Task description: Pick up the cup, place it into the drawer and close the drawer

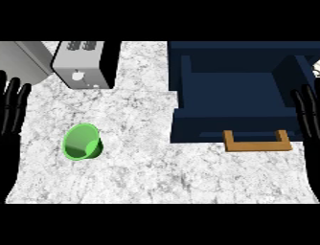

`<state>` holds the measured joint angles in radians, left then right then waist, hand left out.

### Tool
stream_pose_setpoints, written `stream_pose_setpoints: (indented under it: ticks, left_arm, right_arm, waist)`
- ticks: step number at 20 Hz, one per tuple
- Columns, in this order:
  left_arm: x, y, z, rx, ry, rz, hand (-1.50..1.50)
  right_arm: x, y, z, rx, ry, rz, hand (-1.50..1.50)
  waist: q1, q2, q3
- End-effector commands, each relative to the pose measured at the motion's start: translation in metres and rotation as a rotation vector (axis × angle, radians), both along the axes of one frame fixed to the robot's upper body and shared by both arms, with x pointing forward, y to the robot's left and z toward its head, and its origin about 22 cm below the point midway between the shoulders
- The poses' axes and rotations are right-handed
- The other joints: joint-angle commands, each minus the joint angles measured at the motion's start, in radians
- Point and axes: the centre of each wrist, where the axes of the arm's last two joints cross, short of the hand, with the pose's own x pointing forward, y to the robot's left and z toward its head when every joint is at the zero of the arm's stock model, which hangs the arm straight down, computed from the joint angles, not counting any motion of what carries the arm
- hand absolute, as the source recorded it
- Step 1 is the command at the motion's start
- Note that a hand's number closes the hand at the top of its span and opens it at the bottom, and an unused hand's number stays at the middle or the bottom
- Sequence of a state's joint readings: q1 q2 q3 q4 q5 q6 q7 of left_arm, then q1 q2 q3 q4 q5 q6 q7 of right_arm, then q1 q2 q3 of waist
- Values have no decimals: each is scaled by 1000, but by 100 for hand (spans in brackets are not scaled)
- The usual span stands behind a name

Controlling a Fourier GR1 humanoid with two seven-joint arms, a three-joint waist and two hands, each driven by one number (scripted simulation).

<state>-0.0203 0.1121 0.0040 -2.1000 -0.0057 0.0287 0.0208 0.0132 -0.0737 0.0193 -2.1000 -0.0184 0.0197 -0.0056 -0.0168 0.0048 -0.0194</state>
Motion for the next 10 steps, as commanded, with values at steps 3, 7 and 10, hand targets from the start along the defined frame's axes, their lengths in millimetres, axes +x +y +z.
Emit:
stream_pose_setpoints:
  ticks: [3, 7, 10]
  left_arm:
    - [14, -29, -11, 6, -15, 96, -150]
    - [10, -35, -19, -211, 79, 157, -150]
    - [23, -55, -43, -213, 108, 190, -150]
  right_arm:
    - [-10, -5, 5, -31, 24, 21, -150]
    - [5, 16, -1, 36, 89, 123, -150]
    - [9, -7, 4, 39, 86, 115, -150]
  waist:
    - [11, -5, 20]
    - [17, -3, 19]
    - [9, -3, 19]
